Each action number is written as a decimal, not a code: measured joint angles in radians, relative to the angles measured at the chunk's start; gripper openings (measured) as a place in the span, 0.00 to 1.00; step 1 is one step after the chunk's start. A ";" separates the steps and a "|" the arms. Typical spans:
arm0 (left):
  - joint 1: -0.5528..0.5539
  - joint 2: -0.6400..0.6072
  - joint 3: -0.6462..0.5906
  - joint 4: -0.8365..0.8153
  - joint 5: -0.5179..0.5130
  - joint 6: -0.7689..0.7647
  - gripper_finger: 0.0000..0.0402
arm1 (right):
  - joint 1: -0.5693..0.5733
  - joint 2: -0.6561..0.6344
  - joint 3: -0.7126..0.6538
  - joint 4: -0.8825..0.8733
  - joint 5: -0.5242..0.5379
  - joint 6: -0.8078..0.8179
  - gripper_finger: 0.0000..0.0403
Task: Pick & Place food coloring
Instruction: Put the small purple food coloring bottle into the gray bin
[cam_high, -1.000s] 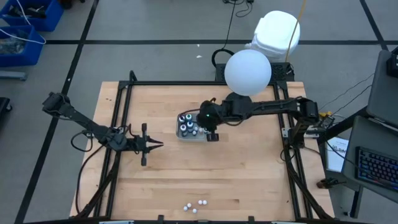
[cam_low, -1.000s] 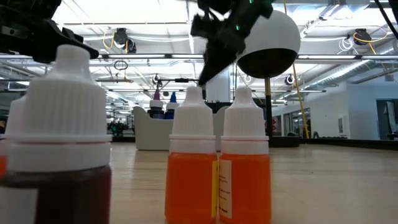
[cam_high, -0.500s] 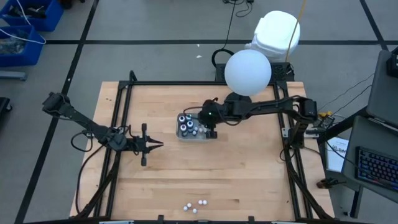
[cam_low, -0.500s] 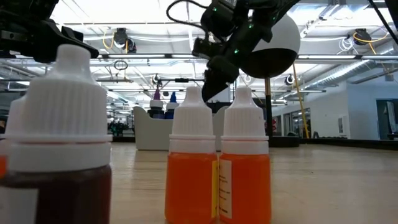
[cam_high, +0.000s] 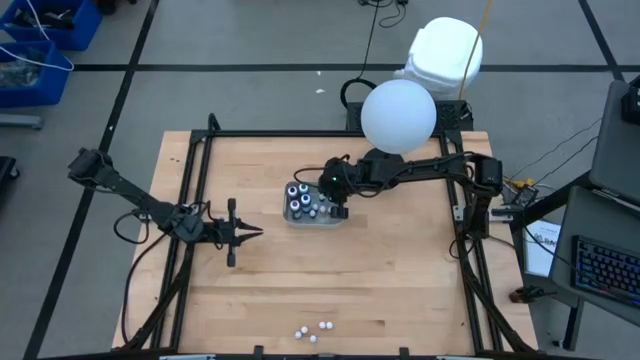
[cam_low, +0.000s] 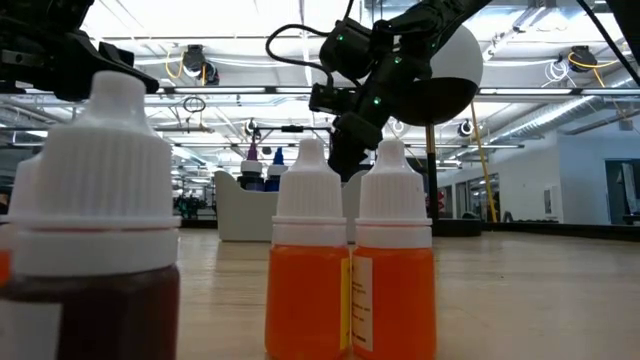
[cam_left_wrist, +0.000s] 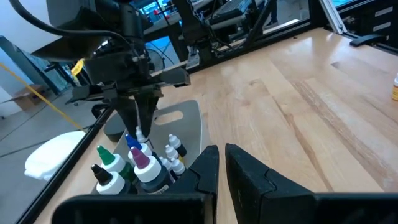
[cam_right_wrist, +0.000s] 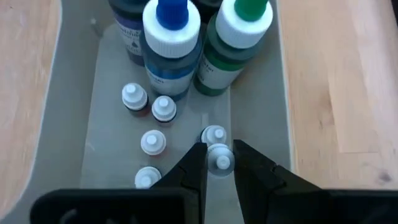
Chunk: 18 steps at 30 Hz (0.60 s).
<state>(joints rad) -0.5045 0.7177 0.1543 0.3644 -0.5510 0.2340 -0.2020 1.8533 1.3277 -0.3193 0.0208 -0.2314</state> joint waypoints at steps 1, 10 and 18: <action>0.000 0.000 0.000 0.000 0.000 0.000 0.09 | 0.000 0.000 0.000 0.002 0.000 0.000 0.12; 0.000 0.000 0.000 -0.001 0.000 -0.002 0.09 | 0.001 0.046 -0.001 0.003 -0.044 0.005 0.12; 0.000 0.000 0.000 -0.002 0.000 0.000 0.09 | 0.000 0.059 -0.001 -0.002 -0.022 0.003 0.12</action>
<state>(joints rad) -0.5045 0.7177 0.1543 0.3620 -0.5507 0.2344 -0.2016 1.9125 1.3270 -0.3214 -0.0013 -0.2283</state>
